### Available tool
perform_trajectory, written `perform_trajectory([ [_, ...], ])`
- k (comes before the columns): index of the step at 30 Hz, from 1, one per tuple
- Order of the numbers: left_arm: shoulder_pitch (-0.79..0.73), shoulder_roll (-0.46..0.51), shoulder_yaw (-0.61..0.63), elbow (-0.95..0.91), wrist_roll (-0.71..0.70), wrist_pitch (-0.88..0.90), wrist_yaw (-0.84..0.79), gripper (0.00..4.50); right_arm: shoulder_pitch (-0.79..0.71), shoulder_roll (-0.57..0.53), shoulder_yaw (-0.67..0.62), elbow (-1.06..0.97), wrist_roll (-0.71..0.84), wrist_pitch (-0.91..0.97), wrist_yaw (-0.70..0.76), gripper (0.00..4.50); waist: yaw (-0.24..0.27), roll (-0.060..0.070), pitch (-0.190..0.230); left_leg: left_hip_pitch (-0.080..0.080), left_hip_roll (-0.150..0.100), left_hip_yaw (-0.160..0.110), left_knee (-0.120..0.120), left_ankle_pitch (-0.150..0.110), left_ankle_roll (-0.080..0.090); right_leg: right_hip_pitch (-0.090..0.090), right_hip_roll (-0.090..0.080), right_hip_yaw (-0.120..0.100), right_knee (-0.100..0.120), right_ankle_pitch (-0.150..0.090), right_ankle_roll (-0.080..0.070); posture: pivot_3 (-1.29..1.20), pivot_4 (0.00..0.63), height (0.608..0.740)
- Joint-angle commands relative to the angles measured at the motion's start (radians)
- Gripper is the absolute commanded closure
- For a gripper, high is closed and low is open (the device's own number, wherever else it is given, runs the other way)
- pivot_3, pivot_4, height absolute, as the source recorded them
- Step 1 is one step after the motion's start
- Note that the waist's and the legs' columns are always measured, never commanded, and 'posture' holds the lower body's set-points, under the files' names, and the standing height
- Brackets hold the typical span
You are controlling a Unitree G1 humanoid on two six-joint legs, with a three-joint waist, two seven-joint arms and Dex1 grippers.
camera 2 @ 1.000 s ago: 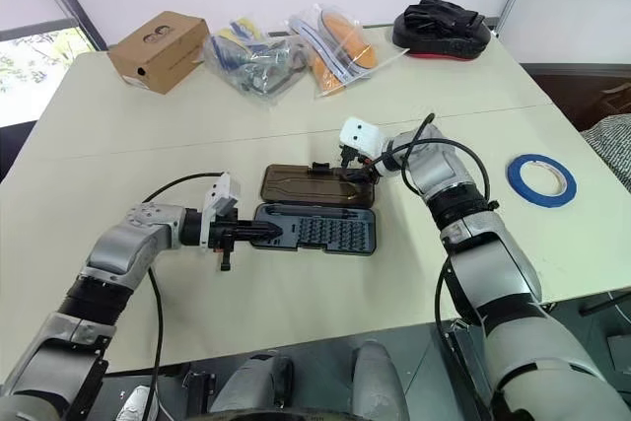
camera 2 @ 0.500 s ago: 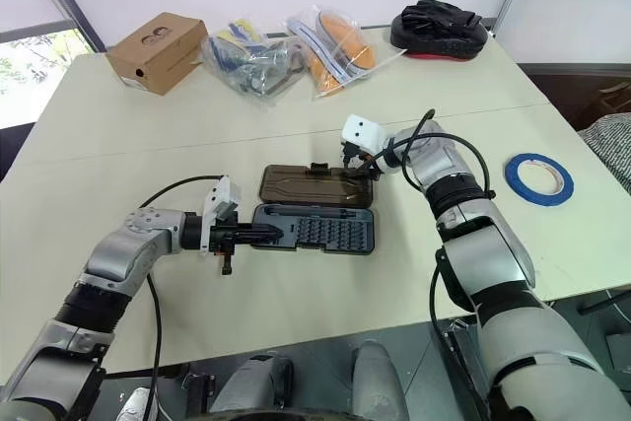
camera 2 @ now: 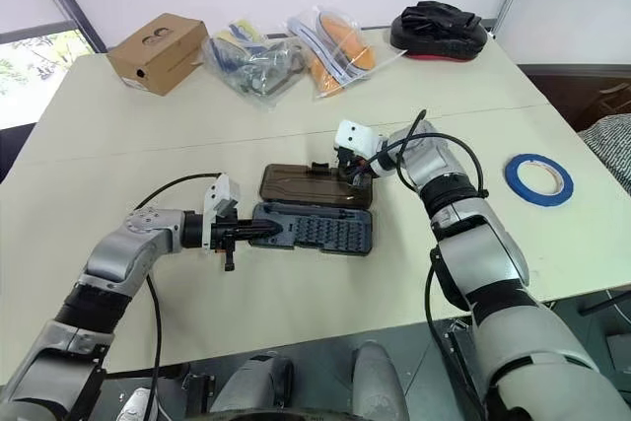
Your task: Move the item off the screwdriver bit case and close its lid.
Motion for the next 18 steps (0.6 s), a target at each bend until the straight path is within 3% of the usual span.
perform_trajectory([
  [1,0.016,0.002,0.029,-0.053,-0.025,0.009,0.013,4.50,0.018,0.015,0.021,0.085,-0.037,0.000,-0.025,4.45,-0.003,0.001,-0.001,0.000,0.000,0.000,0.000,0.000,0.000,0.000,0.000,0.001,0.000,0.000,0.000,0.00,0.150,0.740],
  [11,0.005,-0.019,0.071,-0.072,-0.066,0.049,0.064,4.50,0.029,-0.008,0.034,0.025,-0.061,-0.097,-0.049,4.45,-0.008,0.001,-0.002,0.001,0.000,0.000,0.001,0.000,0.000,0.002,0.000,0.001,0.001,0.000,0.000,0.00,0.150,0.740],
  [18,-0.138,-0.066,0.189,-0.031,-0.172,0.155,0.148,4.50,0.132,-0.076,0.013,-0.303,-0.066,-0.138,-0.083,4.45,-0.003,0.001,-0.002,-0.001,0.000,0.000,0.002,0.000,0.000,-0.001,-0.001,0.001,0.003,0.000,0.000,0.00,0.150,0.740],
])
